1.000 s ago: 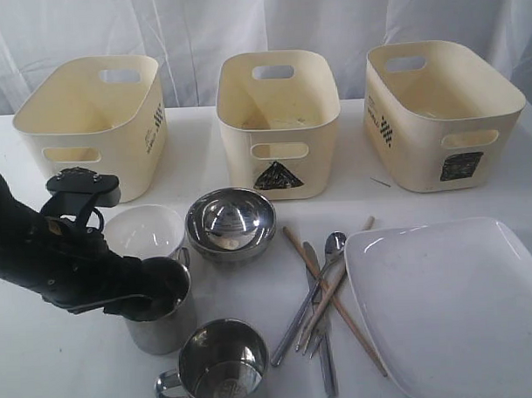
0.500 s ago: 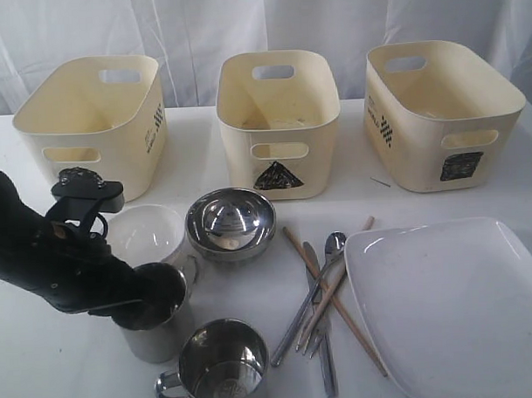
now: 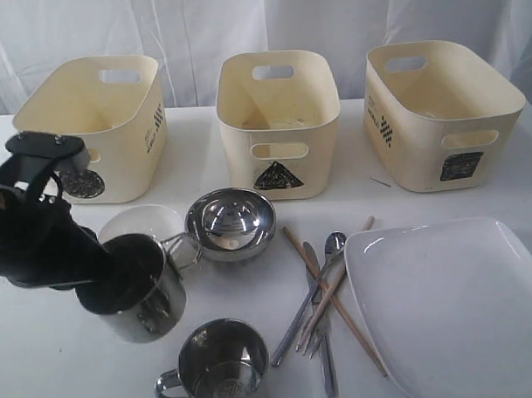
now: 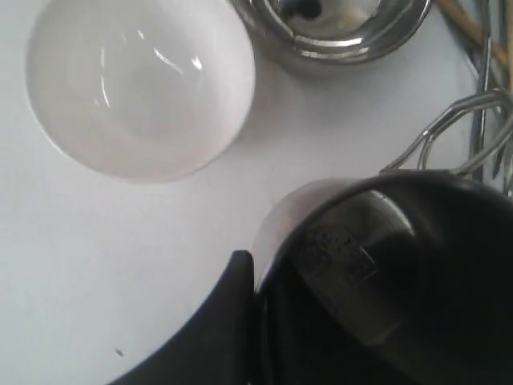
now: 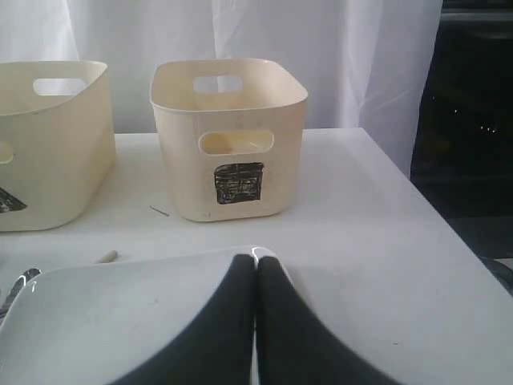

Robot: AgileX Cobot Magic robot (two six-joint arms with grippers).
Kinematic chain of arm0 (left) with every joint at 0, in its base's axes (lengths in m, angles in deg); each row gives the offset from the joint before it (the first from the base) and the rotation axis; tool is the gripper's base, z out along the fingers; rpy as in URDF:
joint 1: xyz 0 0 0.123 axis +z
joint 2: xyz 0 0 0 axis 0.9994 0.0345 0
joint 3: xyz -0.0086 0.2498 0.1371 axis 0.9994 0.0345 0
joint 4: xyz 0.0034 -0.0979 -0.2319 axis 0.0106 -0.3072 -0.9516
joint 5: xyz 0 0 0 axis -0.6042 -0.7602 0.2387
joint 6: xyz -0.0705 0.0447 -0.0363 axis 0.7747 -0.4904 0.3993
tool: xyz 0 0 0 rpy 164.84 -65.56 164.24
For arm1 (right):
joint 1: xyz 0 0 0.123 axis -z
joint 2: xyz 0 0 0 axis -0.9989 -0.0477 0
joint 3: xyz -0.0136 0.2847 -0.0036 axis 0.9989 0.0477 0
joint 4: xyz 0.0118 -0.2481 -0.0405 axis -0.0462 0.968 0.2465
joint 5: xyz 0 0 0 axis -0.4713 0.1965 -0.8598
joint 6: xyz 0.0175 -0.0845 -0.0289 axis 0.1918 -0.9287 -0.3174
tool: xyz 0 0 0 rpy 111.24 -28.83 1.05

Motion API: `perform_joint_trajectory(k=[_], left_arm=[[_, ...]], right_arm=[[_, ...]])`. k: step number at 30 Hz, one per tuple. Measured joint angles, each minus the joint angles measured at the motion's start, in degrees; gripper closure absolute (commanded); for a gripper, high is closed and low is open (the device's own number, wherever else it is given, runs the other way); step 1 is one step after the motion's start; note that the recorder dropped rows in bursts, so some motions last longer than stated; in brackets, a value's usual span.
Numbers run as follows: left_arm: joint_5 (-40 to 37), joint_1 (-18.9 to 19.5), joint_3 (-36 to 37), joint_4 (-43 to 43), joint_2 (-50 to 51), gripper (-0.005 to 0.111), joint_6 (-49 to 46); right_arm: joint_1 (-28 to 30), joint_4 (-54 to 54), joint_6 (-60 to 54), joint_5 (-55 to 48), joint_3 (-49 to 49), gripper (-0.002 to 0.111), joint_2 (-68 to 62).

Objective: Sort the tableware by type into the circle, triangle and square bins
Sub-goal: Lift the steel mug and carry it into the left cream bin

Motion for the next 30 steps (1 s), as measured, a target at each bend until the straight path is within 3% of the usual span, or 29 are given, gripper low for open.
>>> perform_joint_trajectory(k=[4, 7, 12, 19, 30], left_arm=[[0.10, 0.00, -7.73, 11.90, -4.09, 0.107, 0.14], [0.67, 0.60, -13.72, 25.18, -3.39, 0.107, 8.02], [2.54, 6.05, -20.91, 42.25, 1.93, 0.107, 21.69], [6.39, 13.94, -29.14, 45.77, 13.55, 0.107, 25.01], [10.48, 15.97, -43.35, 45.77, 30.90, 0.107, 25.55]], right_arm=[[0.00, 0.00, 0.00, 0.00, 0.00, 0.108, 0.00], [0.00, 0.00, 0.00, 0.00, 0.00, 0.108, 0.00], [0.00, 0.00, 0.00, 0.00, 0.00, 0.108, 0.00], [0.00, 0.00, 0.00, 0.00, 0.00, 0.108, 0.00], [0.00, 0.00, 0.00, 0.00, 0.00, 0.108, 0.00]])
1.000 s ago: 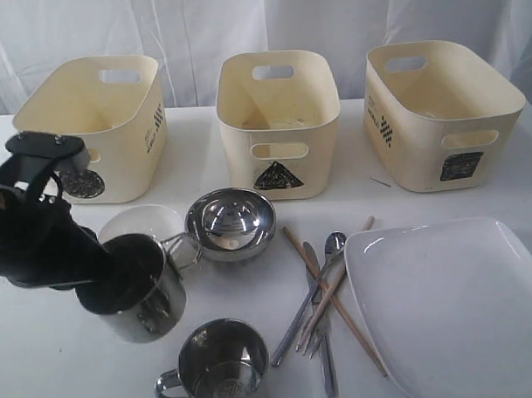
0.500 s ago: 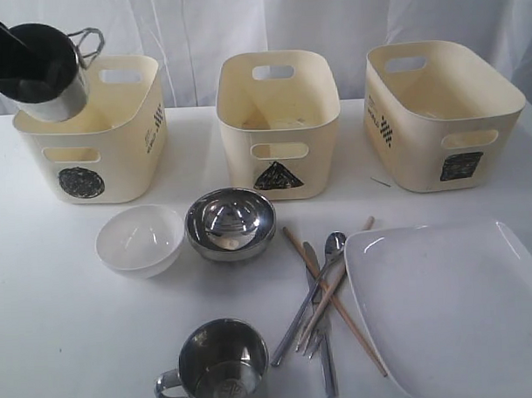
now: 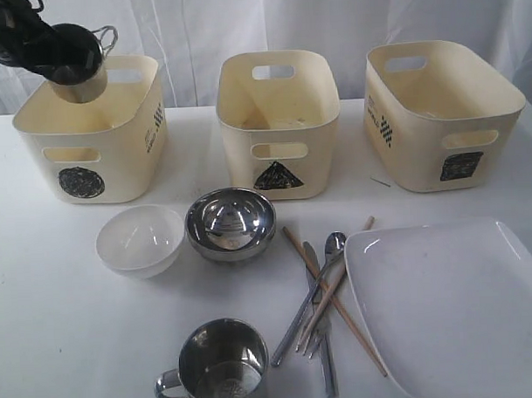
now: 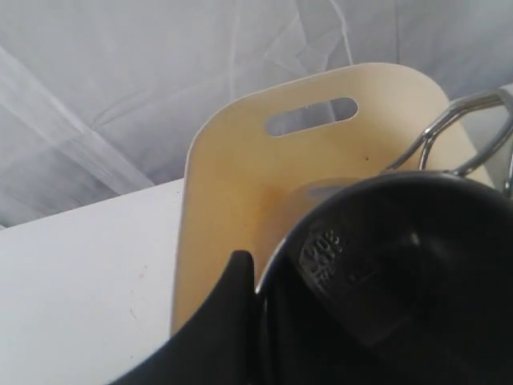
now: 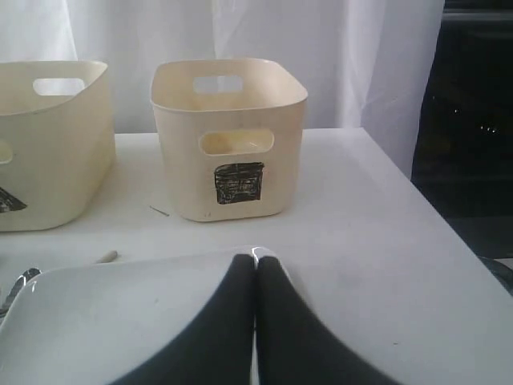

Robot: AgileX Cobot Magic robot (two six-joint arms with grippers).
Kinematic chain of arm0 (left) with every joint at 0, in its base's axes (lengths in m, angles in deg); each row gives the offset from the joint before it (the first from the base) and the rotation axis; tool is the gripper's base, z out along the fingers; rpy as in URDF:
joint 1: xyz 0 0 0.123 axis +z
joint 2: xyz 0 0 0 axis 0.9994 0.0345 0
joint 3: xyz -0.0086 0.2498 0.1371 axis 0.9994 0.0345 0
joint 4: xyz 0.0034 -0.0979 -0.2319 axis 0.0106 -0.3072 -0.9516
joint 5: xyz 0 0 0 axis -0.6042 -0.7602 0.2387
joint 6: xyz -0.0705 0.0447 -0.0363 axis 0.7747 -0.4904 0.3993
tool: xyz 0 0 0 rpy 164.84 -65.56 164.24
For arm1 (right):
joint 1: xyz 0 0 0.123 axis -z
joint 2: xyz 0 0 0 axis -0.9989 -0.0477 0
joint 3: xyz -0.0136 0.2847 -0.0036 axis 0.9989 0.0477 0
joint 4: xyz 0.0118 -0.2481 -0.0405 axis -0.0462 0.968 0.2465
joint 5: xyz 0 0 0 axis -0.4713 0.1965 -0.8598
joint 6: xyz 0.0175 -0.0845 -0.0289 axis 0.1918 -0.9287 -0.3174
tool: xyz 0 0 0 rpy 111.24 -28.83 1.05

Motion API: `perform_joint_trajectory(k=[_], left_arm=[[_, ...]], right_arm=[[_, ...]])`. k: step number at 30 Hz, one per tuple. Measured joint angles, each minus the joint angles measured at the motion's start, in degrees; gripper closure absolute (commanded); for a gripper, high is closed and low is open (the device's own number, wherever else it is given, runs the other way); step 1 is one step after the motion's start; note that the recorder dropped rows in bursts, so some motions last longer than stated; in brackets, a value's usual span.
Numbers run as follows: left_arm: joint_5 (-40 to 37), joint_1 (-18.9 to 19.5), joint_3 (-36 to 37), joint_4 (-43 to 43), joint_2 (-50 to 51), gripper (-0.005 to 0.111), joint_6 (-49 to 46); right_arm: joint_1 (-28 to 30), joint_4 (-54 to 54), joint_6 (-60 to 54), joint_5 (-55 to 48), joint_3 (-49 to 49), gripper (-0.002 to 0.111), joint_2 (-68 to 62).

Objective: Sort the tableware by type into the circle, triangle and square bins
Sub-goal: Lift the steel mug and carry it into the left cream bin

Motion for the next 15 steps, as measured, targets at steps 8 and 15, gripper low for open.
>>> perform_joint_trajectory(k=[8, 15], left_arm=[[0.29, 0.00, -6.13, -0.64, 9.47, 0.107, 1.96], [0.53, 0.00, -7.35, -0.98, 14.87, 0.107, 5.35]], right_arm=[[0.00, 0.00, 0.00, 0.00, 0.00, 0.108, 0.00], [0.00, 0.00, 0.00, 0.00, 0.00, 0.108, 0.00]])
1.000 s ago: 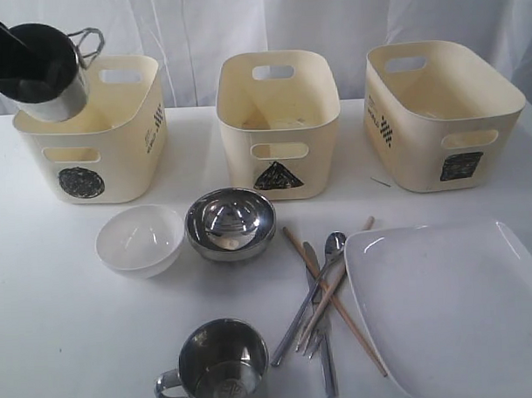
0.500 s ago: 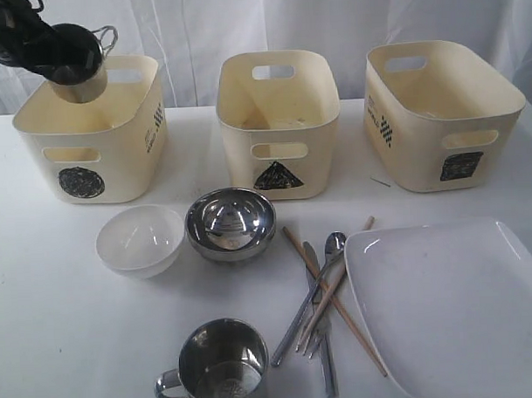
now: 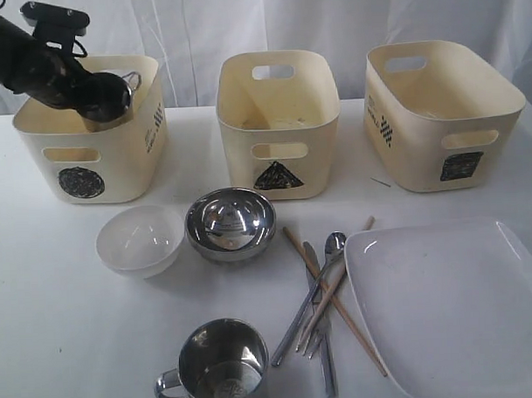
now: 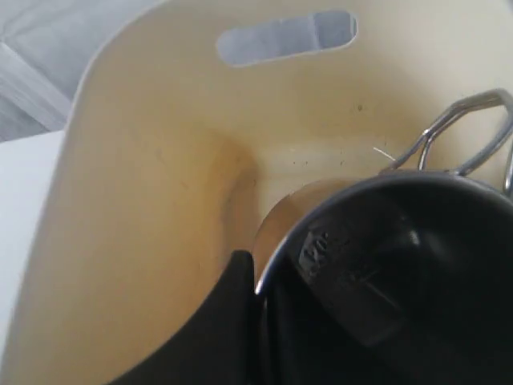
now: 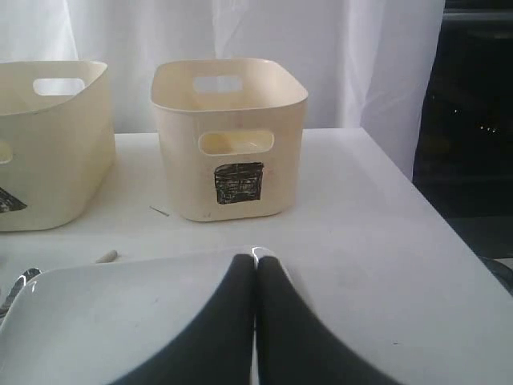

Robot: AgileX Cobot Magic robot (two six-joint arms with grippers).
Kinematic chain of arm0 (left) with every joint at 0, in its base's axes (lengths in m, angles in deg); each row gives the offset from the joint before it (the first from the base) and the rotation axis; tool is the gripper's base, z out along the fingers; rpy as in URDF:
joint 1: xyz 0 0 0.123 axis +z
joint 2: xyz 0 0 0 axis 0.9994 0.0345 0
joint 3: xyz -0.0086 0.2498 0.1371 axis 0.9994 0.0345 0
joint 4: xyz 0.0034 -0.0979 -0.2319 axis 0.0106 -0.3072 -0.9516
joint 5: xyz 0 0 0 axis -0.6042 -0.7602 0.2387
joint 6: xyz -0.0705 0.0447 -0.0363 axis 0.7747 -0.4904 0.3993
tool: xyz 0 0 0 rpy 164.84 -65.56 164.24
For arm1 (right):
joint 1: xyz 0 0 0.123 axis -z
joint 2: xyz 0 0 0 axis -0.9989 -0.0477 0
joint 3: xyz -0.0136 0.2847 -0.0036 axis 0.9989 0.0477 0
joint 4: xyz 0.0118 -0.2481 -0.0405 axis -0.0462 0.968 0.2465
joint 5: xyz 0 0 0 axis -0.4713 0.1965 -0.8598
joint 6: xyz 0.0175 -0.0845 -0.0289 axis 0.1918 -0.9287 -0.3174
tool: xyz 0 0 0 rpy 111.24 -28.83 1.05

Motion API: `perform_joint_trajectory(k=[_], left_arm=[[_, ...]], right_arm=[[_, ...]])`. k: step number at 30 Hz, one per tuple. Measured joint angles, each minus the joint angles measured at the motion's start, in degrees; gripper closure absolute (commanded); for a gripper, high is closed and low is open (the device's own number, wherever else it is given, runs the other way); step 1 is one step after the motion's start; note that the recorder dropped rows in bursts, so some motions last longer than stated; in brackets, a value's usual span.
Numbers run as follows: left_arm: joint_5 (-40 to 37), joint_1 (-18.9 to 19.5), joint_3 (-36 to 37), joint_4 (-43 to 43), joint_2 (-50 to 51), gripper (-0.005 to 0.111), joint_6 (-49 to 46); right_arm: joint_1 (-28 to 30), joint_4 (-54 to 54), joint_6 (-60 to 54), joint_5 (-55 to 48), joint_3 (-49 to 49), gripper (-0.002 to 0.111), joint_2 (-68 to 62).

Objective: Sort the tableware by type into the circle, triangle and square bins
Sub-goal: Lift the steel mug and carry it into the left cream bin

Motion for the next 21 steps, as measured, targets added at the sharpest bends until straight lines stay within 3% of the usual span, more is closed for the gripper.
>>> perform_joint_trajectory(k=[11, 18, 21], left_arm=[[0.00, 0.00, 0.00, -0.23, 2.02, 0.105, 2.89], [-0.81, 0.00, 0.00, -0.82, 2.02, 0.065, 3.12], [-1.64, 0.00, -0.10, -1.41, 2.02, 0.061, 3.12]], right_arm=[[0.00, 0.00, 0.00, 0.00, 0.00, 0.108, 0.00], [0.00, 0.00, 0.00, 0.00, 0.00, 0.108, 0.00], [0.00, 0.00, 0.00, 0.00, 0.00, 0.108, 0.00]])
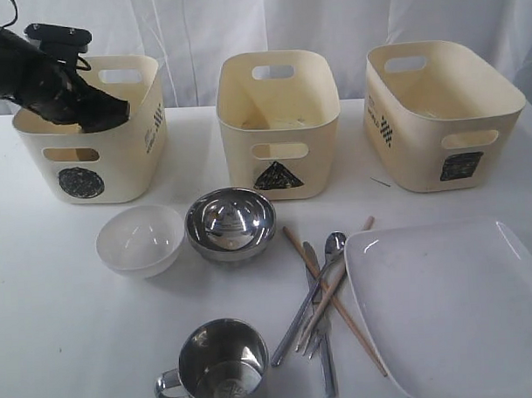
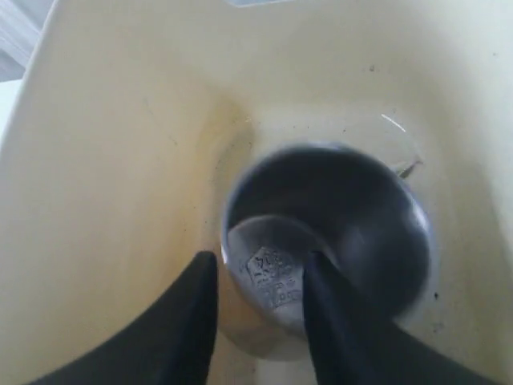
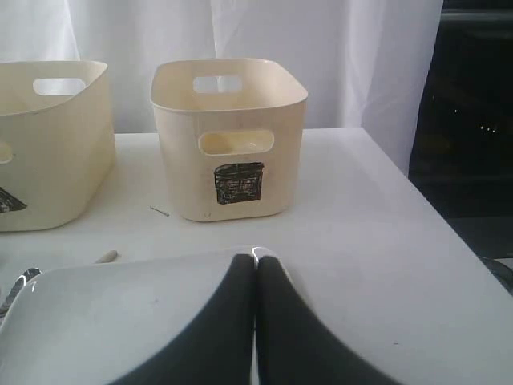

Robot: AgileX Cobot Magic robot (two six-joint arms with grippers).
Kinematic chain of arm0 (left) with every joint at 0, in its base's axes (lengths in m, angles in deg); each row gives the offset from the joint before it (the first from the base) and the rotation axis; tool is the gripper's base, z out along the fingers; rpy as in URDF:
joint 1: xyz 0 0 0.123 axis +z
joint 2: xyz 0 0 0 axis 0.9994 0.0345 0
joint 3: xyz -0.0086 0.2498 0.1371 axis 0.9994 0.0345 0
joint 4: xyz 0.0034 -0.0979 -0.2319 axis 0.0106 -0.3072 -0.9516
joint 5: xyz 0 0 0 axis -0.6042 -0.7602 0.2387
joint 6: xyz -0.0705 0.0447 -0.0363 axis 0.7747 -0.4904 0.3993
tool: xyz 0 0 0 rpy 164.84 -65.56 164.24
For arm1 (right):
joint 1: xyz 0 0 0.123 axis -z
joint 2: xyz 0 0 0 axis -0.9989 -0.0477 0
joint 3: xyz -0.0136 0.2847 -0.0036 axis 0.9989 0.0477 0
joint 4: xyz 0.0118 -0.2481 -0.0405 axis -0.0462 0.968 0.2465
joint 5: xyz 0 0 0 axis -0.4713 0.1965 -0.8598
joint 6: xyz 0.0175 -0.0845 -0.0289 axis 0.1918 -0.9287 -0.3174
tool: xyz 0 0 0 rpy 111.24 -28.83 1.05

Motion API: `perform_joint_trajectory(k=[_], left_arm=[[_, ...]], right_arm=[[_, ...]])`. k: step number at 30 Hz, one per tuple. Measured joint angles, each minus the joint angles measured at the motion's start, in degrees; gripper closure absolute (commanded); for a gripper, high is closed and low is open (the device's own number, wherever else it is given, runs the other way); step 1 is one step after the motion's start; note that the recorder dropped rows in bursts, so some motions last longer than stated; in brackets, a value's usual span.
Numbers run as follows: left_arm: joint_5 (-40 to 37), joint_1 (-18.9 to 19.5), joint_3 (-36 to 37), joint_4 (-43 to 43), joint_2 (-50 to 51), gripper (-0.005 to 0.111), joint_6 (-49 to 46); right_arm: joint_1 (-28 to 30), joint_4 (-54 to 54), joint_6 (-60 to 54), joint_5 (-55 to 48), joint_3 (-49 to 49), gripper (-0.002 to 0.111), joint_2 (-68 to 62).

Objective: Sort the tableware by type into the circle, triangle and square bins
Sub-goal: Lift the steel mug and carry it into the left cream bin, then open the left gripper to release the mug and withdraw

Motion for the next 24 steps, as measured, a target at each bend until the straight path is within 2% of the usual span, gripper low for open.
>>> perform_joint_trajectory(k=[8, 19, 24], left_arm=[[-4.40, 0.00, 0.00, -4.14, -3.46, 0.061, -2.26], [-12.46, 0.00, -0.12, -20.64, -12.65, 0.061, -17.42], [-20.28, -0.12, -0.12, -23.13, -18.01, 0.061, -22.12]], right_arm=[[0.00, 0.00, 0.00, 0.00, 0.00, 0.108, 0.00], [0.00, 0.00, 0.00, 0.00, 0.00, 0.108, 0.00], [0.00, 0.00, 0.00, 0.00, 0.00, 0.108, 0.00]])
